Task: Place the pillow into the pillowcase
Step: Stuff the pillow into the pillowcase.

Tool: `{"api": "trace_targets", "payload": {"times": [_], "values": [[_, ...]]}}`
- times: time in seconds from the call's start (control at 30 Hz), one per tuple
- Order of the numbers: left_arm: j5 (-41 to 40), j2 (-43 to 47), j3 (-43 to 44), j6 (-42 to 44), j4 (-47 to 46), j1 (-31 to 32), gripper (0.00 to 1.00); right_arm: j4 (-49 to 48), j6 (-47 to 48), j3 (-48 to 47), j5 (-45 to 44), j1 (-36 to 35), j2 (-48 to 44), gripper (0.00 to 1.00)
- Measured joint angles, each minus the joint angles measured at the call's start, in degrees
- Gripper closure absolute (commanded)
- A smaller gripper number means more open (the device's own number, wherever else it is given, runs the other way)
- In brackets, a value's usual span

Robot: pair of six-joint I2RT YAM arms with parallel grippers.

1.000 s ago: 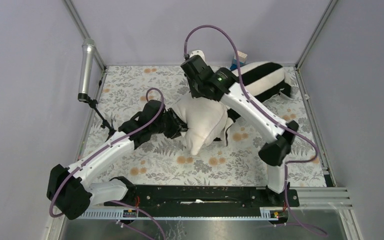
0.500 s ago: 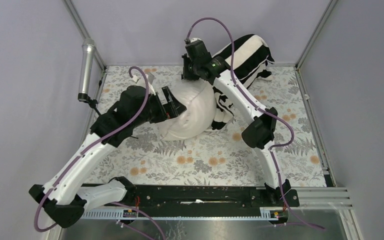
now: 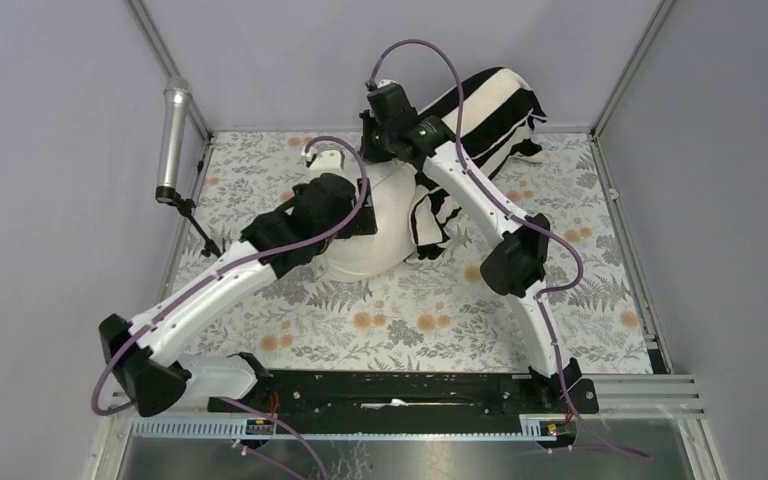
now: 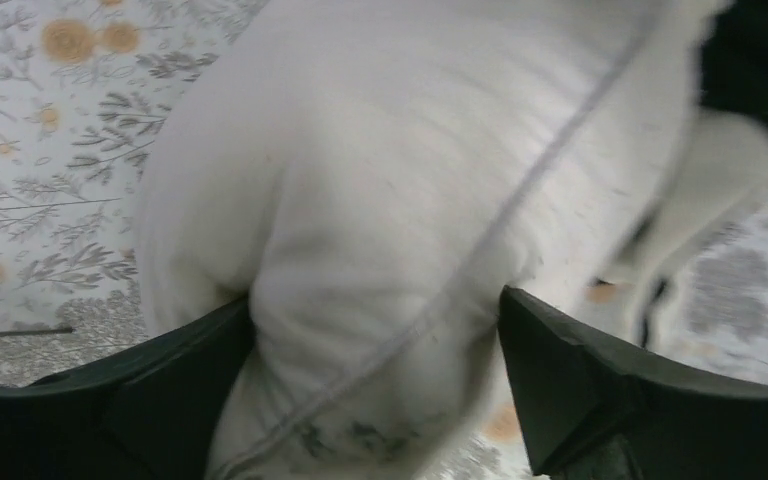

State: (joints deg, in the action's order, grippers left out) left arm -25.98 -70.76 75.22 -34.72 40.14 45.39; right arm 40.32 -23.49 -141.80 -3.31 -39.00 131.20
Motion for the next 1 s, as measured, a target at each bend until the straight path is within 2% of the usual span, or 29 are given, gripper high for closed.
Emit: {"api": "trace_targets", "payload": {"times": [0.07, 0.13, 0.17, 0.27, 0.33, 0.4, 0.57, 0.73, 0.83, 0.9, 0.93, 0.97, 1.0], "values": [[-0.55, -1.77, -3.76, -0.26, -3.04, -1.49, 0.63, -0.11, 0.04, 0.52, -0.13, -0.09, -0.24, 0.9], [-0.39, -2.14, -6.88, -1.27, -6.56, -3.28, 0.91, 0.02, 0.17, 1.31, -0.57, -0.39, -0.81, 0.73], [0.13, -2.05, -8.28, -1.68, -8.55, -4.17, 1.0, 0.09, 0.22, 1.57, -1.01, -0.59, -1.16, 0.62], [2.29, -1.57, -10.84, -3.02, -13.68, -6.43, 1.0, 0.09, 1.09, 3.17, -3.26, -1.79, -3.45, 0.21], [4.09, -0.87, -12.59, -3.76, -16.44, -7.74, 1.0, 0.13, 2.12, 5.25, -5.4, -3.08, -6.47, 0.08], [5.29, -0.24, -13.94, -4.31, -18.25, -8.59, 1.0, 0.63, 2.69, 7.06, -7.85, -4.44, -9.86, 0.01], [7.63, 0.39, -15.76, -5.38, -21.11, -10.38, 1.0, 0.52, 4.04, 17.68, -17.75, -8.63, -22.12, 0.0], [9.35, 1.05, -16.57, -5.84, -22.1, -10.86, 1.0, -2.99, 2.6, 37.53, -24.44, -11.65, -36.22, 0.07], [10.03, 1.07, -16.57, -5.86, -22.16, -10.91, 1.0, -4.46, 0.15, 47.95, -26.34, -11.39, -41.16, 0.08], [10.56, 1.07, -16.59, -5.88, -22.23, -10.91, 1.0, -4.98, -1.01, 51.25, -26.91, -11.19, -41.4, 0.08], [10.75, 1.07, -16.59, -5.88, -22.25, -10.91, 1.0, -5.18, -1.44, 52.15, -27.23, -11.13, -40.87, 0.11], [10.93, 1.07, -16.59, -5.9, -22.25, -10.95, 1.0, -5.25, -1.81, 52.41, -27.26, -11.1, -40.0, 0.21], [11.06, 1.07, -16.59, -5.95, -22.25, -10.95, 1.0, -5.68, -2.1, 52.39, -27.17, -10.8, -39.06, 0.35]]}}
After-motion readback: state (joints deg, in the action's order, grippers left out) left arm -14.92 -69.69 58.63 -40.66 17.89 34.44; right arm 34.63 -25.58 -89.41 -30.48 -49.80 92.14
